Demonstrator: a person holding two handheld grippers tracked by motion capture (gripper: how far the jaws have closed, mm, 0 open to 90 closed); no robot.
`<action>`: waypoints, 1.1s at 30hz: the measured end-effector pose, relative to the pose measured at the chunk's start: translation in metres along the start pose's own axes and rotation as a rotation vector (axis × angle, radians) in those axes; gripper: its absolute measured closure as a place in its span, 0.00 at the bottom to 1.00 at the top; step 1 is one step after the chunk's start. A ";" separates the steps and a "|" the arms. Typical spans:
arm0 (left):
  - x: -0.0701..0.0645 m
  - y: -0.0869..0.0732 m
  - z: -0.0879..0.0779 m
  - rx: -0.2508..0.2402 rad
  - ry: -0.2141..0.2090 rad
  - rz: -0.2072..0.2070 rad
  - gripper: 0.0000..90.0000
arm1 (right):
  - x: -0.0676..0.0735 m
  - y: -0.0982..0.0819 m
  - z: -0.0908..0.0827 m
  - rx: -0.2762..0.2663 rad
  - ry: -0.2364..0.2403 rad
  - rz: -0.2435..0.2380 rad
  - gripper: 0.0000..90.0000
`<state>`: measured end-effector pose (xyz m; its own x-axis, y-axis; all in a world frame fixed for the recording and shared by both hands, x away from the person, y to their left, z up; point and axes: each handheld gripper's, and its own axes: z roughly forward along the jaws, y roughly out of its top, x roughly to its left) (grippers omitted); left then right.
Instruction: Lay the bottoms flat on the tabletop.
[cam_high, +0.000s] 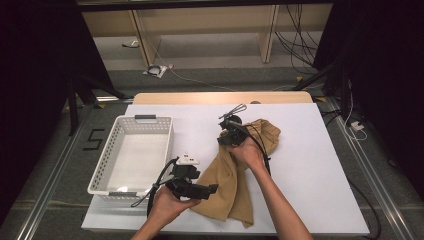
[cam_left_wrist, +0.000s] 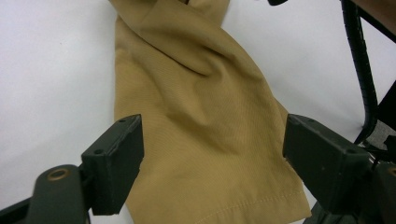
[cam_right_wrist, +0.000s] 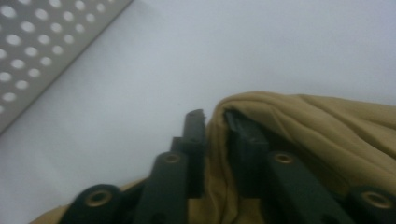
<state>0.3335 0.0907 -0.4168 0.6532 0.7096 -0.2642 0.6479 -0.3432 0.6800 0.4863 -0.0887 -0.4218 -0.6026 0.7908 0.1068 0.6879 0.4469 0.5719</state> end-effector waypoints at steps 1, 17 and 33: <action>0.000 0.000 0.000 0.004 0.000 0.001 0.23 | -0.001 0.000 -0.002 -0.006 0.018 0.002 0.79; -0.009 -0.003 0.010 0.030 -0.023 0.013 0.22 | -0.020 -0.017 -0.057 -0.126 0.075 0.054 0.47; -0.043 -0.014 0.039 0.124 -0.058 0.088 0.20 | -0.040 -0.084 -0.084 -0.168 -0.011 0.088 0.38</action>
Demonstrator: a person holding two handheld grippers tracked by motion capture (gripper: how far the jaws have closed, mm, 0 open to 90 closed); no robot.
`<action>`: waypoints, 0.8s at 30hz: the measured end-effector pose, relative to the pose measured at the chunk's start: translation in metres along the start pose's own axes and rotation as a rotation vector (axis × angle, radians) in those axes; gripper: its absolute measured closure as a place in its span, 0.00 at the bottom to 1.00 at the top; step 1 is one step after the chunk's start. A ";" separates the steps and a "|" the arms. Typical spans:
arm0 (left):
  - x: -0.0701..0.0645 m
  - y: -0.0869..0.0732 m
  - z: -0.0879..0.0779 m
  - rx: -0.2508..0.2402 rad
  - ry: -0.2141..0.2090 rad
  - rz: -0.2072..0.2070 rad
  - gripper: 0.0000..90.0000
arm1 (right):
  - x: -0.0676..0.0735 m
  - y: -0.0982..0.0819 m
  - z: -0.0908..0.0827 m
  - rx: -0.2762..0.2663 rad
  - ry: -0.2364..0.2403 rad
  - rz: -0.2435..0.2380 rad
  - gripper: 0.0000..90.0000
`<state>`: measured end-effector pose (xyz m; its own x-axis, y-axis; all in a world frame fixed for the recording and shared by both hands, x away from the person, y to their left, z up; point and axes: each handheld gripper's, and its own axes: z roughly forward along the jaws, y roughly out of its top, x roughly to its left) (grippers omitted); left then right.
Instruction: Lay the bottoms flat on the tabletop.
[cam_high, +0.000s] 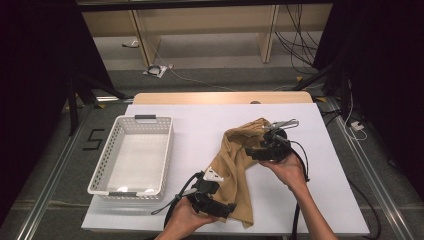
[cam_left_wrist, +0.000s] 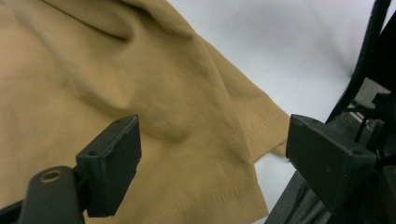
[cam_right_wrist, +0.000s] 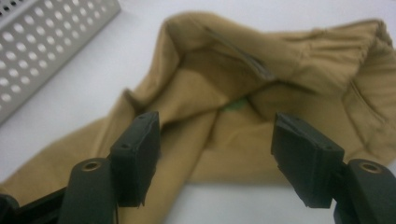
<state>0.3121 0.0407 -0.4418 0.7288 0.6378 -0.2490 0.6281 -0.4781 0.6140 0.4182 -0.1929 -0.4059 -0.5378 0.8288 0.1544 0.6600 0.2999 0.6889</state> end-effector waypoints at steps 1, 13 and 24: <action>-0.003 -0.001 0.004 0.009 0.006 0.006 0.20 | -0.001 -0.003 -0.001 0.008 -0.003 0.000 0.38; -0.011 -0.001 0.021 0.052 0.094 0.082 0.42 | -0.011 -0.026 -0.008 0.028 -0.012 0.009 0.38; 0.006 -0.001 0.006 0.019 0.074 0.073 0.97 | -0.009 -0.039 -0.003 0.075 0.004 0.004 0.42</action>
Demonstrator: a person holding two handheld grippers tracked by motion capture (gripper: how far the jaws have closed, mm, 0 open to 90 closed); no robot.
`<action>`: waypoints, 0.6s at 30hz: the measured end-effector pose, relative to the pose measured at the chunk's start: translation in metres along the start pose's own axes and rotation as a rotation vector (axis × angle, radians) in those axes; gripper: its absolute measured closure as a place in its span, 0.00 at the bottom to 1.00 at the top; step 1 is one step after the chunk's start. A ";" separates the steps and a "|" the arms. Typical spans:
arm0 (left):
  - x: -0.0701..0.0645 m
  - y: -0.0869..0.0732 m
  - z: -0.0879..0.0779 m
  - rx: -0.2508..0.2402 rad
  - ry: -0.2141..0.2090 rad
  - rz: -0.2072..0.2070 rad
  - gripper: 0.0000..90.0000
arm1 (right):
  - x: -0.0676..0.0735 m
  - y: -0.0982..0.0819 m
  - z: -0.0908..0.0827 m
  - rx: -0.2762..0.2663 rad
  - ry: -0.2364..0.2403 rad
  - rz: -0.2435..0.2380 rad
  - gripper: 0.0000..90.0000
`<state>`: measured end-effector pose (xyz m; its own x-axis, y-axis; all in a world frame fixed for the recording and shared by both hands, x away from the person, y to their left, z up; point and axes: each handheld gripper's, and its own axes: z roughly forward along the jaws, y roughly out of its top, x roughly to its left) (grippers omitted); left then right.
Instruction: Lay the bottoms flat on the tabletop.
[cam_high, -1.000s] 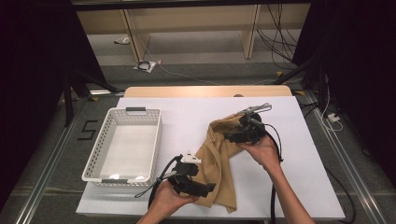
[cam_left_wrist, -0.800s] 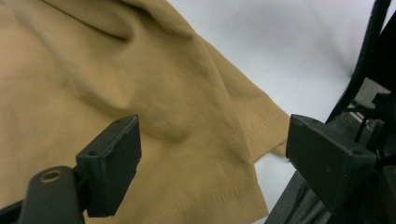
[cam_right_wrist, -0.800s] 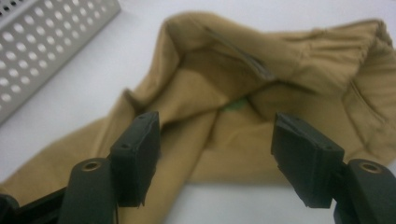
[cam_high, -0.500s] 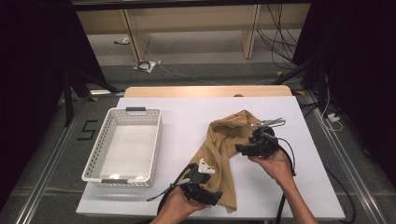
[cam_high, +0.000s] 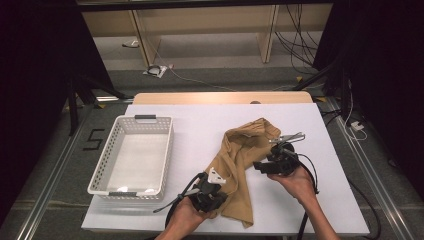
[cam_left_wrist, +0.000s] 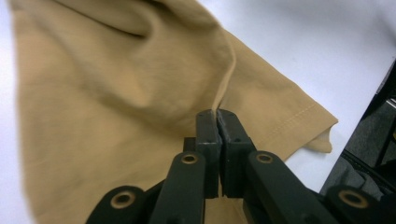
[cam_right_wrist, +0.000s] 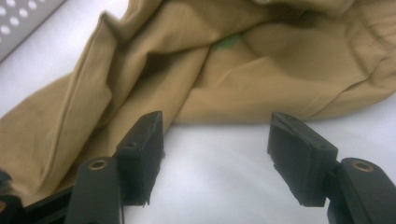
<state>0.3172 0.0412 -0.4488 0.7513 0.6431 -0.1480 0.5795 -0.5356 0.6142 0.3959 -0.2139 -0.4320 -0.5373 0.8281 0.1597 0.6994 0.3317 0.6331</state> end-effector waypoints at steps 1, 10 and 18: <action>0.002 0.000 -0.003 -0.007 0.002 -0.007 0.98 | 0.002 -0.002 0.002 0.005 0.006 0.001 0.42; 0.025 -0.002 -0.032 -0.069 0.038 -0.053 0.99 | 0.018 -0.012 0.018 0.076 0.062 -0.041 0.45; 0.032 -0.001 -0.046 -0.100 0.039 -0.068 0.99 | 0.039 -0.016 0.039 0.127 0.101 -0.087 0.50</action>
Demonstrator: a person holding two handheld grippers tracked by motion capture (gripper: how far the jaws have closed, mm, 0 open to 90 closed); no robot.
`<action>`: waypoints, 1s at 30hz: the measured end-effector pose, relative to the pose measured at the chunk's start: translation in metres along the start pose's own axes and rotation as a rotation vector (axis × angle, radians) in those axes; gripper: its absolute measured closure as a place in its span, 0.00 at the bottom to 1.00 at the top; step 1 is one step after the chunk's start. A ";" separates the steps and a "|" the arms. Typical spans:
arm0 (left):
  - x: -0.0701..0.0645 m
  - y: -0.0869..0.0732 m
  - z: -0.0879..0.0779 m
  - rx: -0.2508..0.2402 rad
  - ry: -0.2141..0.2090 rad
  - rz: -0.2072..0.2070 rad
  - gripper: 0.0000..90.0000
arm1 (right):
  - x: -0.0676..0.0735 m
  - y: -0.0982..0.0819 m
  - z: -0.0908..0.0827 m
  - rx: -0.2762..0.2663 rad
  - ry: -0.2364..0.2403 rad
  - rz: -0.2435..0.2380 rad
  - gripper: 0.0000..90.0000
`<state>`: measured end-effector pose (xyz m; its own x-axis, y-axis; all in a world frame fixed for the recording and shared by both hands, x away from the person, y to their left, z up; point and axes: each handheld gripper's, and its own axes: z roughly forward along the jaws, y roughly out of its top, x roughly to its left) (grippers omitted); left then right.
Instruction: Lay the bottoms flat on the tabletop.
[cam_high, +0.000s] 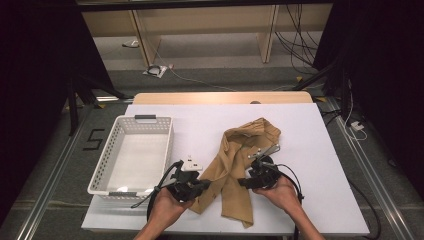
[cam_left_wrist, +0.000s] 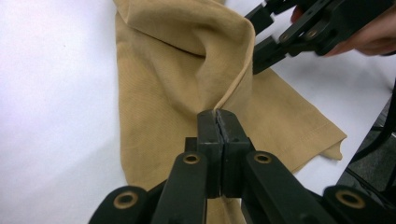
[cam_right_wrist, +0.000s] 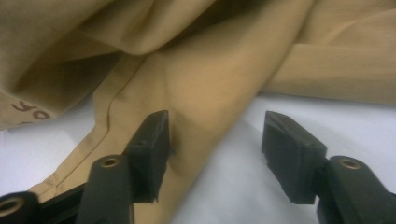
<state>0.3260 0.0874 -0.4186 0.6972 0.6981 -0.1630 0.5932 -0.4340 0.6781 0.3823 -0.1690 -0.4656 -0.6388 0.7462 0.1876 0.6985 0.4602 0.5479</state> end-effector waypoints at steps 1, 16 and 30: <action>0.000 0.000 0.000 0.000 -0.002 -0.002 0.99 | 0.001 0.000 0.003 0.002 -0.003 -0.006 0.52; 0.008 0.001 -0.008 -0.023 -0.005 -0.030 0.99 | -0.007 -0.005 -0.010 0.028 -0.035 -0.030 0.99; 0.013 -0.005 -0.019 -0.024 -0.024 -0.050 0.99 | -0.063 -0.044 -0.071 -0.044 -0.153 0.121 0.99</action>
<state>0.3240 0.1093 -0.4107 0.6765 0.7046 -0.2142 0.6178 -0.3847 0.6858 0.3692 -0.2708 -0.4435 -0.4924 0.8606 0.1298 0.7499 0.3439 0.5651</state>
